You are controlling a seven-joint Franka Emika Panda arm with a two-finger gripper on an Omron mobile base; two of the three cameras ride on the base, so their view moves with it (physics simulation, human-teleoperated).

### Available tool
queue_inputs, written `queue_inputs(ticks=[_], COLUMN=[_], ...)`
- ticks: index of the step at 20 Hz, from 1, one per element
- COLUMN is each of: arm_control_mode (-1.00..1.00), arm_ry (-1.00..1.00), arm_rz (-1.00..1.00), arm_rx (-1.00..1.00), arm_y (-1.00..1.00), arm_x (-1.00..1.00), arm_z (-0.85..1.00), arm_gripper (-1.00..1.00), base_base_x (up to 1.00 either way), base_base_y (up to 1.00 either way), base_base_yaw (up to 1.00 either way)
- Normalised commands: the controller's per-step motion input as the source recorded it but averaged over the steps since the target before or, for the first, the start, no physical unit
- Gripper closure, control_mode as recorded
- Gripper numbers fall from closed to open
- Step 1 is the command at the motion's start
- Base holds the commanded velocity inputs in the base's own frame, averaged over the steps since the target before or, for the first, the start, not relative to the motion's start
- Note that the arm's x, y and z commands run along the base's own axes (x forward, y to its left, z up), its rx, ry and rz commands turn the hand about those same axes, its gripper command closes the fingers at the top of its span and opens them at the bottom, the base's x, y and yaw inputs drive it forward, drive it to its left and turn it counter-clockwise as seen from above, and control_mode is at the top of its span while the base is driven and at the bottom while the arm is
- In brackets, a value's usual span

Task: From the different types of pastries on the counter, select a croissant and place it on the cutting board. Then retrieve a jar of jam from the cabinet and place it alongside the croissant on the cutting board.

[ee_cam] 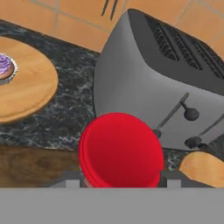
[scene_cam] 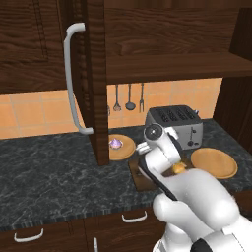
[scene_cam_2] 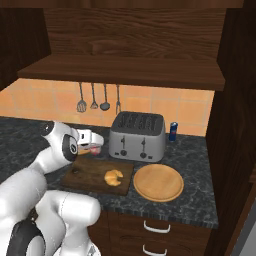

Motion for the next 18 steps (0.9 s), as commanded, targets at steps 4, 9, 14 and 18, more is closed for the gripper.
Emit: queue_inputs(ticks=[4, 9, 14, 18], arm_control_mode=[-1.00, -1.00, -1.00, -1.00], arm_ry=[0.01, 0.03, 0.01, 0.02], arm_rz=[0.00, 0.00, 0.00, 0.00], arm_rx=[-0.06, 0.00, 0.05, 0.02], arm_y=[0.38, 0.07, -0.01, 0.00], arm_x=[0.00, 0.00, -0.33, -0.31], arm_z=[-1.00, -0.50, -0.41, -0.24], arm_gripper=[1.00, 1.00, 1.00, 1.00], base_base_x=[0.00, 0.00, 0.00, 0.00], base_base_y=[0.00, 0.00, 0.00, 0.00], base_base_yaw=[0.00, 0.00, 0.00, 0.00])
